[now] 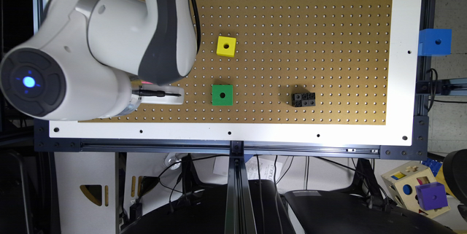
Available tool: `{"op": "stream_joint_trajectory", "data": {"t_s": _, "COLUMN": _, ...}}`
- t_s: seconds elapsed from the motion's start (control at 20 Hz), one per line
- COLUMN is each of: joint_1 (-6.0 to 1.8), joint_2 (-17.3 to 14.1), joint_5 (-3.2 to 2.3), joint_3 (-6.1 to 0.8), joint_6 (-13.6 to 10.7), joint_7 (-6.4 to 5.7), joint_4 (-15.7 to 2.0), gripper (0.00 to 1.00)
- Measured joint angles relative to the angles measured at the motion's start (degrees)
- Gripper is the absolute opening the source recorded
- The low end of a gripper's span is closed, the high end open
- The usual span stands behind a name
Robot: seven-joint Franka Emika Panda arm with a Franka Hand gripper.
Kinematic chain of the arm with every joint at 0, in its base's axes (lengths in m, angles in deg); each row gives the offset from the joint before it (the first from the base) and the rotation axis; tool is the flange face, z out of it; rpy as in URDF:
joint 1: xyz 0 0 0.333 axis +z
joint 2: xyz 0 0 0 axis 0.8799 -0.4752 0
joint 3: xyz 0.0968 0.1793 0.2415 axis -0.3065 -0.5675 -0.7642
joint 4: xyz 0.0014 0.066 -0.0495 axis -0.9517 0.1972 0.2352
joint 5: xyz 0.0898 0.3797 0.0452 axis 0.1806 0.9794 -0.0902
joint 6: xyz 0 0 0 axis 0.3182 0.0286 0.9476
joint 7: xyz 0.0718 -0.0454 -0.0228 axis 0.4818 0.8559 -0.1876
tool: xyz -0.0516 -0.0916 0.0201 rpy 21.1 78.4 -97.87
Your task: Pick up pink block.
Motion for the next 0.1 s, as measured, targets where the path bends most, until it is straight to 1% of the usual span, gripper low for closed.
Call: {"op": "stream_joint_trajectory", "data": {"t_s": 0.1, "joint_1": 0.0, "joint_2": 1.1, "joint_5": 0.0, "joint_3": 0.0, "joint_6": -1.2, "joint_7": 0.0, "joint_4": 0.0, "gripper": 0.0}}
